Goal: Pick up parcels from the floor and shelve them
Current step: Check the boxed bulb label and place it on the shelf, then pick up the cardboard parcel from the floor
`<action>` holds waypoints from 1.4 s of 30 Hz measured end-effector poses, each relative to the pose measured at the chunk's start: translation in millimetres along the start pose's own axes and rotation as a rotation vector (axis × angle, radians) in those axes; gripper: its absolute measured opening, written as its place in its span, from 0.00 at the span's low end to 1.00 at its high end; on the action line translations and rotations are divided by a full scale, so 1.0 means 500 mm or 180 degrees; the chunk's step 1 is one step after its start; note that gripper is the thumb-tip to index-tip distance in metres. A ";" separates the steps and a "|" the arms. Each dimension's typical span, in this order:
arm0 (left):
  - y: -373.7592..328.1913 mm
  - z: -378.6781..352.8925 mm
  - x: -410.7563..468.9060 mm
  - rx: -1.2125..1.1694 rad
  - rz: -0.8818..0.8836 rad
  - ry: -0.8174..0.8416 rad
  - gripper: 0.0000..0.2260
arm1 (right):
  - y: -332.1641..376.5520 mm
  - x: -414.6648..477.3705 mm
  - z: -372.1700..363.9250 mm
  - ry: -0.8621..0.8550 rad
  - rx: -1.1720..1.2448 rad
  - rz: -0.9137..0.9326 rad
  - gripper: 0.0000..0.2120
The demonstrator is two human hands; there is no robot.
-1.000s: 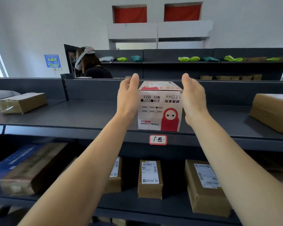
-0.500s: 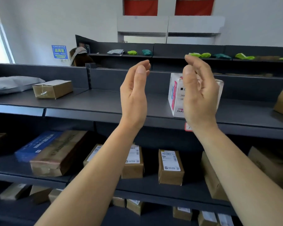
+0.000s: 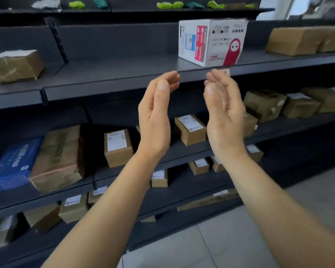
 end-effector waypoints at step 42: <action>-0.031 0.646 -0.452 -0.0272 0.1767 0.1781 0.18 | 0.009 -0.804 -0.431 -0.2016 -0.0461 -0.1853 0.28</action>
Point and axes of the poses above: each hand's wrist, its own x-axis towards the middle knuckle, its own z-axis out of the back of the hand, y = z × x, the point moved 1 cm from there along x, towards the middle knuckle, and after that the axes turned 4 degrees about -x, right-handed, at the moved point
